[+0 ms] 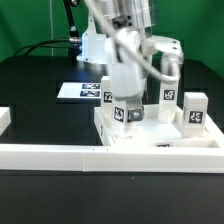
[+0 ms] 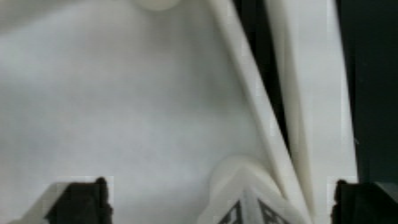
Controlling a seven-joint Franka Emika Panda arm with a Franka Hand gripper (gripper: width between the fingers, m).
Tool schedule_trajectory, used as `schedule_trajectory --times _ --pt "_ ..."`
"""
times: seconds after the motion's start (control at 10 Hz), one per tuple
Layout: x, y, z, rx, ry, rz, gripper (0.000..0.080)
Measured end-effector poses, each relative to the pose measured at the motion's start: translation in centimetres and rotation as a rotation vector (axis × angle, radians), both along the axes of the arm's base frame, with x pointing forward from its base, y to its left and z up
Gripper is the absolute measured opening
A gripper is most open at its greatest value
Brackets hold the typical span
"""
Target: Assemble square table
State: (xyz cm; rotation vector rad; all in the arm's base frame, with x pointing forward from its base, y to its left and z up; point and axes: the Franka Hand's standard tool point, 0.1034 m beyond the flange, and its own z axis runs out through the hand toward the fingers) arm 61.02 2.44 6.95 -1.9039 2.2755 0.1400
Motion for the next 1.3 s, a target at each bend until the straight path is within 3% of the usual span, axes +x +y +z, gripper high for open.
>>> schedule_trajectory --times 0.4,0.7,0.9,1.0,1.1,1.3 --pt "-0.1 -0.3 0.0 -0.026 -0.039 0.298 0.0649" --pt "0.2 -0.9 0.4 -0.120 -0.053 0.672 0.0649" --pt "0.2 -0.9 0.3 -0.129 -0.068 0.715 0.0649" --pt "0.2 -0.9 0.3 -0.128 -0.064 0.693 0.0588" --pt "0.2 -0.9 0.3 -0.128 -0.064 0.697 0.0588" --pt "0.2 -0.7 0.2 -0.119 -0.045 0.557 0.0298"
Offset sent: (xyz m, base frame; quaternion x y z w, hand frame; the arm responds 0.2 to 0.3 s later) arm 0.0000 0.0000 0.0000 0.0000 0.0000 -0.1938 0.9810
